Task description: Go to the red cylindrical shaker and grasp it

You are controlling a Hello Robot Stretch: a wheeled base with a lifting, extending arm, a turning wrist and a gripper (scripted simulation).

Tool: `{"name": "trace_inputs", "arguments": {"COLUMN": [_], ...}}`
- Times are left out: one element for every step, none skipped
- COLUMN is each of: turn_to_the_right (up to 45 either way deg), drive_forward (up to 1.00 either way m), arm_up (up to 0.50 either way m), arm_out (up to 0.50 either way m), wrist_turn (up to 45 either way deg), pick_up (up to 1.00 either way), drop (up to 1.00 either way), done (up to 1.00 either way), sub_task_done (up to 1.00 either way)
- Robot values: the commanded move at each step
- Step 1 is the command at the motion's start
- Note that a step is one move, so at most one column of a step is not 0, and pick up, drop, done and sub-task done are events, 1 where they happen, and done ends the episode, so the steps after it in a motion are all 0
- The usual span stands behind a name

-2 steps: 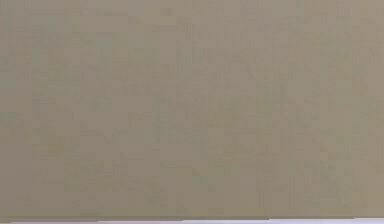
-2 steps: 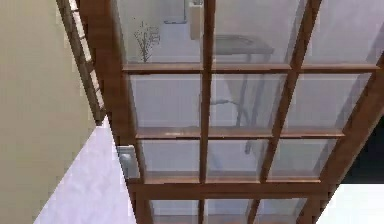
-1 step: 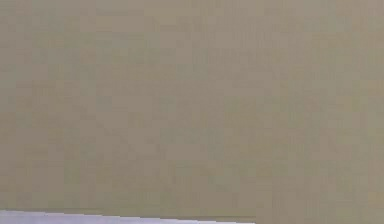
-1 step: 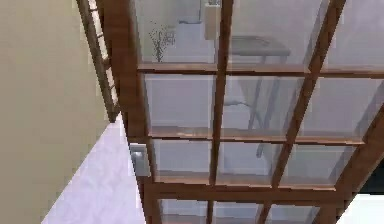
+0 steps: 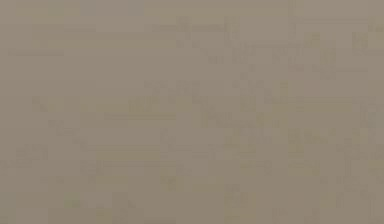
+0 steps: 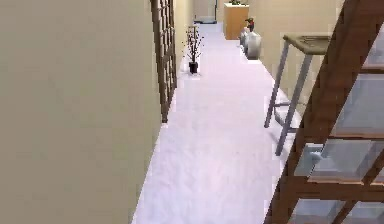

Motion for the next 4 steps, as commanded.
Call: {"name": "trace_inputs", "arguments": {"turn_to_the_right": [45.0, 45.0, 15.0, 0.0], "drive_forward": [0.00, 0.00, 0.00, 0.40], "arm_up": [0.00, 0.00, 0.00, 0.00], "arm_out": [0.00, 0.00, 0.00, 0.00], "wrist_turn": [0.0, 0.0, 0.0, 0.0], "pick_up": [0.00, 0.00, 0.00, 0.00], "drop": [0.00, 0.00, 0.00, 0.00], "done": [0.00, 0.00, 0.00, 0.00], "sub_task_done": [0.00, 0.00, 0.00, 0.00]}}
